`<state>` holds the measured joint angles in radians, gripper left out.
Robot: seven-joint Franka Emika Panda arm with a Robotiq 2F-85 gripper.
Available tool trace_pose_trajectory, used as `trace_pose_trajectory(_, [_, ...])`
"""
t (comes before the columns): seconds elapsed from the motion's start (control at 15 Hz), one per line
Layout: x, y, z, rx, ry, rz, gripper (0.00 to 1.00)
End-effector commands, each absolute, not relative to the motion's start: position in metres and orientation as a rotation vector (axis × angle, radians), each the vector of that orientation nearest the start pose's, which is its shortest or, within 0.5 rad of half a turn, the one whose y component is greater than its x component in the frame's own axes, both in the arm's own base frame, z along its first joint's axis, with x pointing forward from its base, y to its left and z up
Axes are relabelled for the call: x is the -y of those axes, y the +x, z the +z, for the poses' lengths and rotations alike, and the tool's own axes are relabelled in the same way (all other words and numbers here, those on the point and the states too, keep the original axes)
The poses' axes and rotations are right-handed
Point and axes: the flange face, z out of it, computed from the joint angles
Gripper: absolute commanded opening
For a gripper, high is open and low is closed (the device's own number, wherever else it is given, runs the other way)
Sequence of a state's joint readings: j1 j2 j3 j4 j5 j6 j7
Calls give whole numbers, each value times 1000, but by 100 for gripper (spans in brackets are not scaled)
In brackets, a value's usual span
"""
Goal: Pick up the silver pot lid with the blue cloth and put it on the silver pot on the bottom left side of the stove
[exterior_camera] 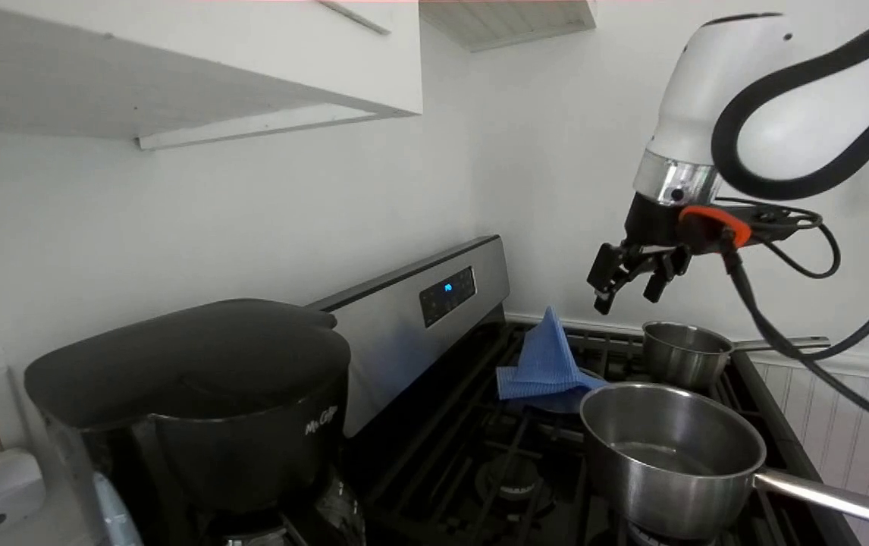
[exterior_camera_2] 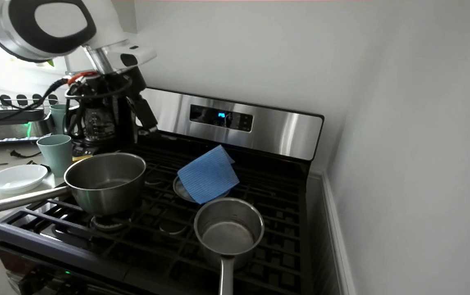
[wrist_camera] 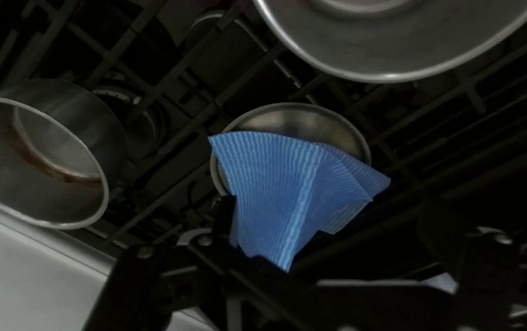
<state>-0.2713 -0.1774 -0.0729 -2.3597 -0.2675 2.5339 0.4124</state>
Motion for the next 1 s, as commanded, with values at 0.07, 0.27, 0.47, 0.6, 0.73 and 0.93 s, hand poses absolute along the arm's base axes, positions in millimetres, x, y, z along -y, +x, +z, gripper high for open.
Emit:
trace_pose_trajectory(0.07, [184, 493, 412, -954, -3141, -546, 100])
trace_pose_trajectory(0.27, [196, 509, 396, -1000, -3143, -512, 100])
trace_pose_trajectory(0.47, [197, 513, 399, -1003, -3140, -526, 100])
trace_pose_trajectory(0.6, [199, 525, 387, -1036, -3154, -509, 100])
trace_pose_trajectory(0.73, [197, 541, 373, -1034, -3151, -499, 100])
trace_pose_trajectory(0.93, [195, 566, 355, -1007, -3166, -491, 100])
